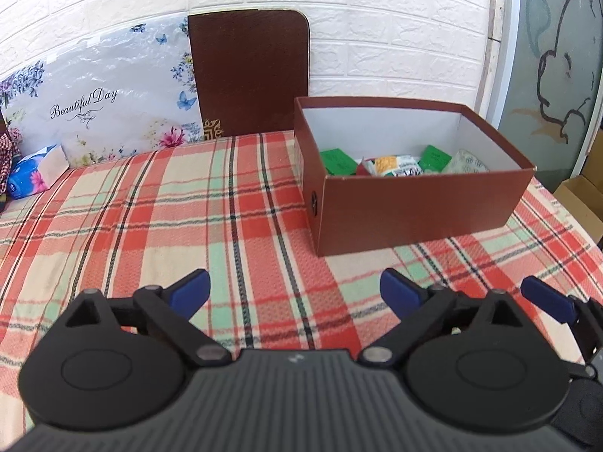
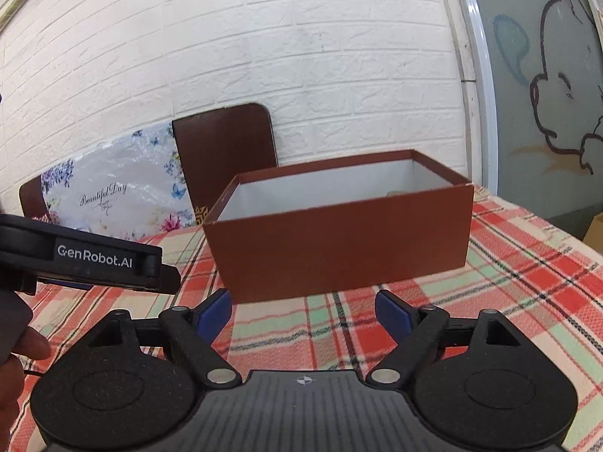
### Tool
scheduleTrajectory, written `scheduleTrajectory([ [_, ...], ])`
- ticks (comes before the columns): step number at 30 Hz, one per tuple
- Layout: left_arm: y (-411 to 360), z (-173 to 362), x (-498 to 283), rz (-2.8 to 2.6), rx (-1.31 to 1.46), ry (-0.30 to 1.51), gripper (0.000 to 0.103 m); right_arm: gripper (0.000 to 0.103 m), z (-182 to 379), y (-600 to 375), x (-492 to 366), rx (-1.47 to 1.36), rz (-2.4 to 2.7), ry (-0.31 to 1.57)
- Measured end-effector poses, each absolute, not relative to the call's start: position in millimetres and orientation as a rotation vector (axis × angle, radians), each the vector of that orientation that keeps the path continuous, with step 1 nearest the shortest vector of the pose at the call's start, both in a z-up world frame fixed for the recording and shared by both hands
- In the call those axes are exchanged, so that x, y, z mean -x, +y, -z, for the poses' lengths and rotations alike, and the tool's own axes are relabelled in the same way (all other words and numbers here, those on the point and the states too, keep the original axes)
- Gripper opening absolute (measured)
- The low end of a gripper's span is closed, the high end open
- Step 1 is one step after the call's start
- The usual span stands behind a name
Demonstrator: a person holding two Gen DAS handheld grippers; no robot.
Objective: Organize objects
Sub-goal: 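Withdraw the right gripper from the brown box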
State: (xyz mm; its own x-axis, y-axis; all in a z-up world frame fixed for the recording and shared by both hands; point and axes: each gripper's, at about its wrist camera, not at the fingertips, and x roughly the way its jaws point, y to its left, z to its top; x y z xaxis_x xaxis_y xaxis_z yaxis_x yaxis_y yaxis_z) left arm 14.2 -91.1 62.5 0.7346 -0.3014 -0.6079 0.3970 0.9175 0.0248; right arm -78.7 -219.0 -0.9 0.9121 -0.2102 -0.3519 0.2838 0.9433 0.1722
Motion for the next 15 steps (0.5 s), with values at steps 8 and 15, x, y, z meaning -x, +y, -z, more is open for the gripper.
scheduleTrajectory([
  [8, -81, -69, -5, 0.363, -0.153, 0.614, 0.103, 0.092, -14, -218, 94, -0.260, 0.261, 0.339],
  [15, -80, -73, -1, 0.328, -0.204, 0.578, 0.103, 0.099, -9, -227, 96, -0.330, 0.273, 0.407],
])
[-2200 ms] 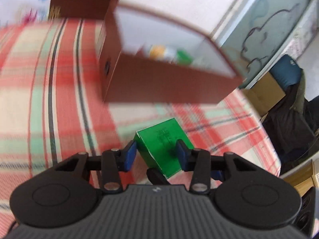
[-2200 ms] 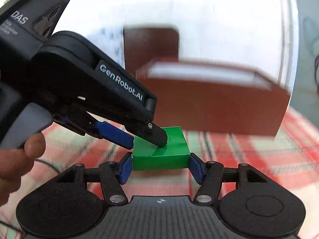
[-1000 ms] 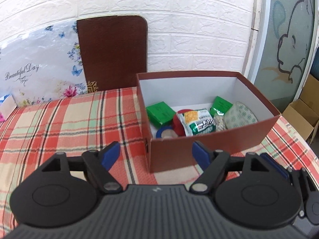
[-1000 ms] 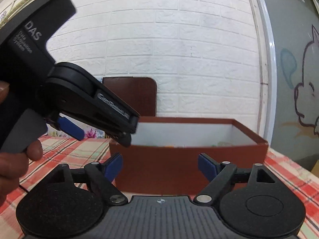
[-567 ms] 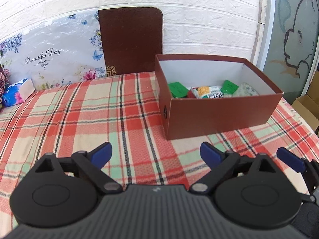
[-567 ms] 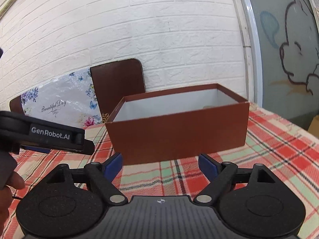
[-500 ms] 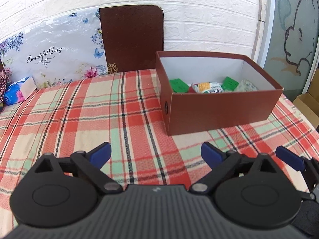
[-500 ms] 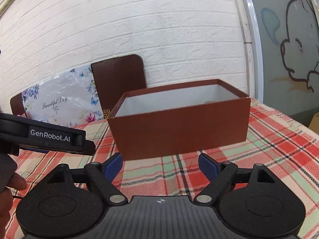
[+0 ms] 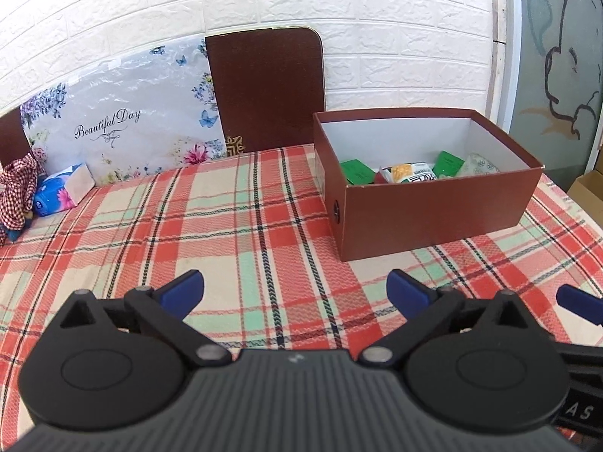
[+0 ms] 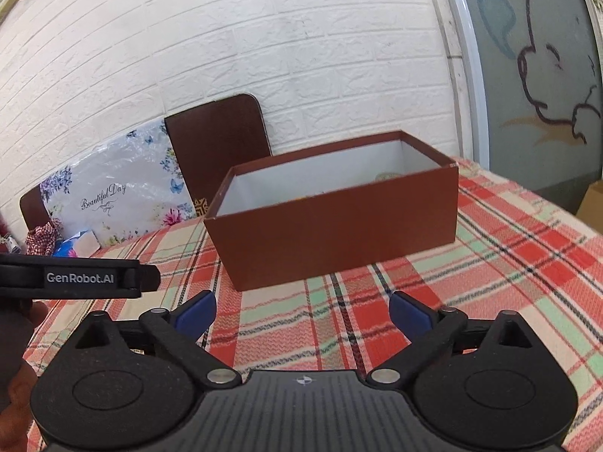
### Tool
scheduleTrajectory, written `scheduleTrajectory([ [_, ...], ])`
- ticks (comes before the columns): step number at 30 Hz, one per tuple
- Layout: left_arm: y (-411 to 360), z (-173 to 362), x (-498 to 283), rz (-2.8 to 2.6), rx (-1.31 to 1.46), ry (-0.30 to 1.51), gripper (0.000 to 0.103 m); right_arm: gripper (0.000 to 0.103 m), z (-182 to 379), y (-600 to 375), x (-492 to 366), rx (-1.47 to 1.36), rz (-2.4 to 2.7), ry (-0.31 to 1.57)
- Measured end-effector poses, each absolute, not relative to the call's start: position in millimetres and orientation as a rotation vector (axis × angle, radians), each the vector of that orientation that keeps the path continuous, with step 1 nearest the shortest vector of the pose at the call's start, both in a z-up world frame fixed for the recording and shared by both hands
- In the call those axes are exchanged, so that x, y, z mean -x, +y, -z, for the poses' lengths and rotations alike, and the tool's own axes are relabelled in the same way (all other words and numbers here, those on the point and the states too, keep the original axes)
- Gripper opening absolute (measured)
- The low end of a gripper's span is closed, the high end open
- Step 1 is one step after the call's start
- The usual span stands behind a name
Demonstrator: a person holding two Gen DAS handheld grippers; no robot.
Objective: Organize objects
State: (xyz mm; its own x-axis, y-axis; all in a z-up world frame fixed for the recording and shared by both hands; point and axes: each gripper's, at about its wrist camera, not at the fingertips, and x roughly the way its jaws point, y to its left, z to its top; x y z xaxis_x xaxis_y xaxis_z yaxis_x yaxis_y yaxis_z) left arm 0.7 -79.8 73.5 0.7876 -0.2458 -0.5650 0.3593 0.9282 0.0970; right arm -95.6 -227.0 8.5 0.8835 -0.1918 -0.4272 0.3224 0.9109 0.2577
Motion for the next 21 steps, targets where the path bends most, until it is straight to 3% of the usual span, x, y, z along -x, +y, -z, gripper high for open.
scheduleTrajectory([
  [12, -80, -76, 2, 0.297, -0.240, 0.558, 0.103, 0.102, -41, -248, 103, -0.361, 0.297, 0.331],
  [21, -79, -77, 2, 0.266, -0.245, 0.576, 0.103, 0.102, -31, -231, 114, -0.387, 0.345, 0.290],
])
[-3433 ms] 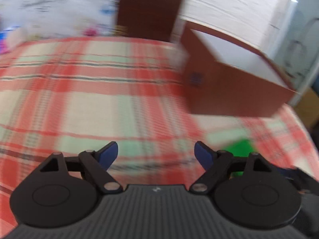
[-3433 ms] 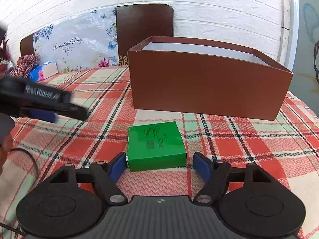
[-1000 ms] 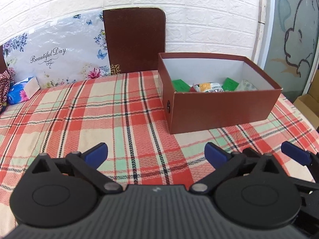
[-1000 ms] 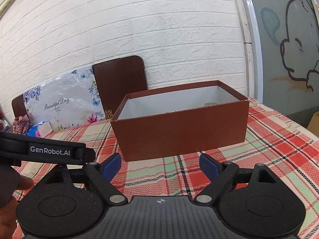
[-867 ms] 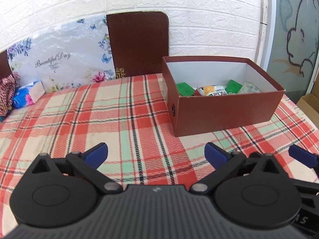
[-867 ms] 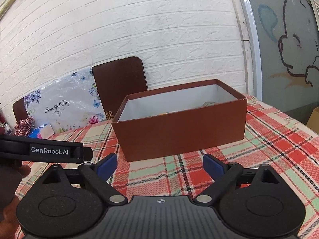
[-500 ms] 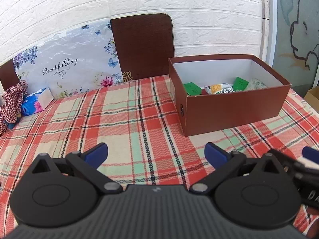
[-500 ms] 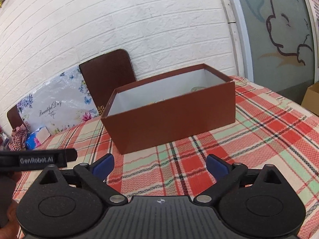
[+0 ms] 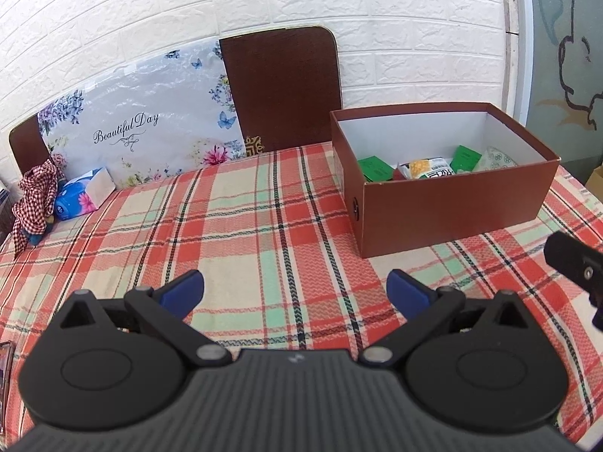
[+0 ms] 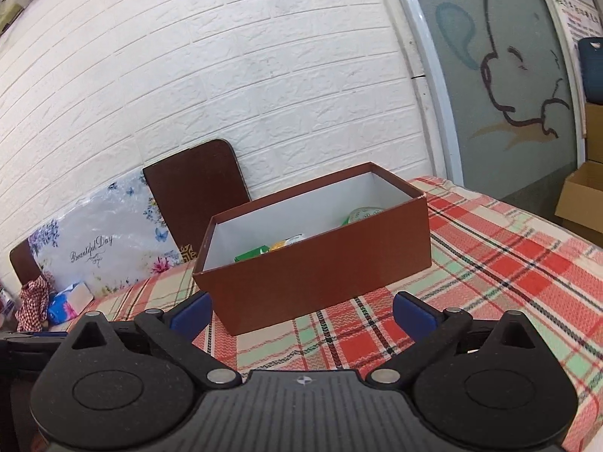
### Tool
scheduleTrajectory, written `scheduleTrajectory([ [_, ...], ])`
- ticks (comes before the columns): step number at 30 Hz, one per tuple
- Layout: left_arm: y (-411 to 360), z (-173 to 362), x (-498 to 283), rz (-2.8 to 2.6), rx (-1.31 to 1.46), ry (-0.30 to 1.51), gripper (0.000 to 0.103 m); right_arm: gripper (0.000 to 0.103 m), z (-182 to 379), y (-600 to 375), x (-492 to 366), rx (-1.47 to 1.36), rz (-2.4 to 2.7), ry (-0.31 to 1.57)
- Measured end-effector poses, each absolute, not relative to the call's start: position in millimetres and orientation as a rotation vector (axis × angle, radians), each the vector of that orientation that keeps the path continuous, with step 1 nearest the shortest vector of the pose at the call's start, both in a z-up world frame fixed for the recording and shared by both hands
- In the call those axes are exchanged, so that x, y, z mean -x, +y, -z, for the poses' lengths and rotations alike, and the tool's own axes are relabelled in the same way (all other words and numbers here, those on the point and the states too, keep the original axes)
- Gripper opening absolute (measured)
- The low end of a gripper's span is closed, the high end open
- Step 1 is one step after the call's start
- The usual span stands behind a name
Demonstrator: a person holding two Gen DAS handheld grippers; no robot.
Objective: Organize objects
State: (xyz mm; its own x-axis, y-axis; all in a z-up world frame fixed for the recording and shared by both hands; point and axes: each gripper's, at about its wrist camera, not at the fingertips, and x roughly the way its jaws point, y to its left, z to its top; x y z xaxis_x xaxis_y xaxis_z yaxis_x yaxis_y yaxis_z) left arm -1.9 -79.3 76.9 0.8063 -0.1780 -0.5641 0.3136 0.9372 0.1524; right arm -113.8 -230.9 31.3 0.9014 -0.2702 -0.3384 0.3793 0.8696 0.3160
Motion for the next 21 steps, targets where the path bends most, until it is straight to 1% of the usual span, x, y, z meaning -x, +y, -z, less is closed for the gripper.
scheduleTrajectory([
  [21, -75, -68, -3, 0.253, -0.279, 0.600, 0.103, 0.102, -29, -214, 105, -0.332, 0.318, 0.321],
])
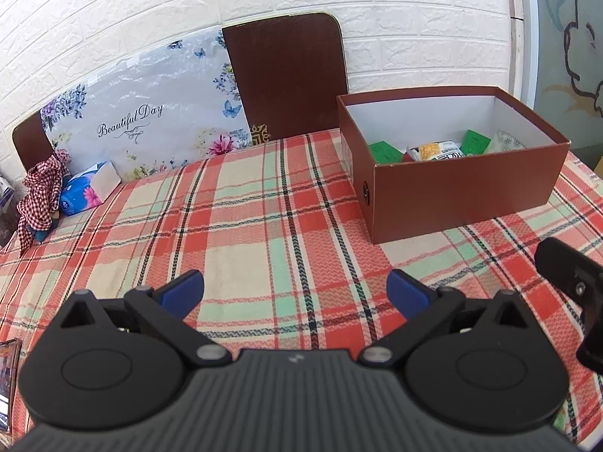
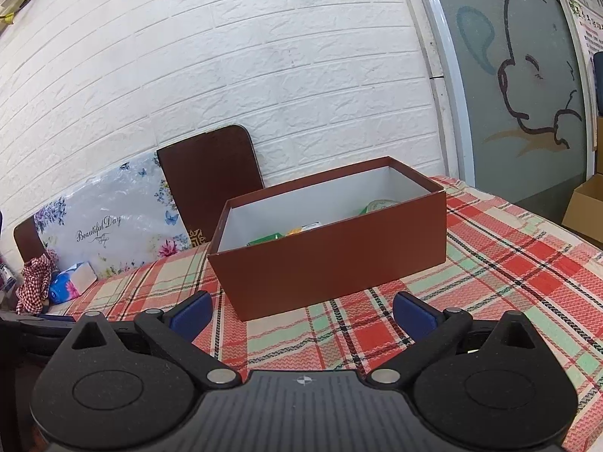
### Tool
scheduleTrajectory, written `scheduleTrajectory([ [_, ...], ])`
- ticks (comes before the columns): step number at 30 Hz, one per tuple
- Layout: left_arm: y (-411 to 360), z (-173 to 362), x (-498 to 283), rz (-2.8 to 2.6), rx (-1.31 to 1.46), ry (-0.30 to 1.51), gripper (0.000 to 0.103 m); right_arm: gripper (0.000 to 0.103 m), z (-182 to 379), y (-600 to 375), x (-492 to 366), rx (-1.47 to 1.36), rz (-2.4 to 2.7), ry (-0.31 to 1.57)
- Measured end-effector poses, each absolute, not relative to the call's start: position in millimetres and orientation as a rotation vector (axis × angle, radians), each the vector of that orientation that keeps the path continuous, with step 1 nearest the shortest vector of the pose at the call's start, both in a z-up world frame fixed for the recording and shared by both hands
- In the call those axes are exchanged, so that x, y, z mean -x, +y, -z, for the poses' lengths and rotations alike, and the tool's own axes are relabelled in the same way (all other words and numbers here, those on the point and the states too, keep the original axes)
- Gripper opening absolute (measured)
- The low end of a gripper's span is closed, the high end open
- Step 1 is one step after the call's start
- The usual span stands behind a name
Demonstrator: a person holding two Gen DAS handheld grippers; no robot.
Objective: Organize objects
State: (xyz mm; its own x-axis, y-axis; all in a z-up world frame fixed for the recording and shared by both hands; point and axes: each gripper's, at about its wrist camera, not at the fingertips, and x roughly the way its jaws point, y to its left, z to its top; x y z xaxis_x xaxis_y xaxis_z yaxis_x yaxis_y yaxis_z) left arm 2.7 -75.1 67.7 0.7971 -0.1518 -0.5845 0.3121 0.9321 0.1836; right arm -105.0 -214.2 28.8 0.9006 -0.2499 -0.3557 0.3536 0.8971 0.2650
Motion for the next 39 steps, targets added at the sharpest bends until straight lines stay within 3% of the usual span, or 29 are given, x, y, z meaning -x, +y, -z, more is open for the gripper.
scheduleTrajectory([
  [39, -70, -46, -11, 0.224, -0.284, 0.696, 0.103, 0.102, -17, -225, 100, -0.351, 0.303, 0.361],
])
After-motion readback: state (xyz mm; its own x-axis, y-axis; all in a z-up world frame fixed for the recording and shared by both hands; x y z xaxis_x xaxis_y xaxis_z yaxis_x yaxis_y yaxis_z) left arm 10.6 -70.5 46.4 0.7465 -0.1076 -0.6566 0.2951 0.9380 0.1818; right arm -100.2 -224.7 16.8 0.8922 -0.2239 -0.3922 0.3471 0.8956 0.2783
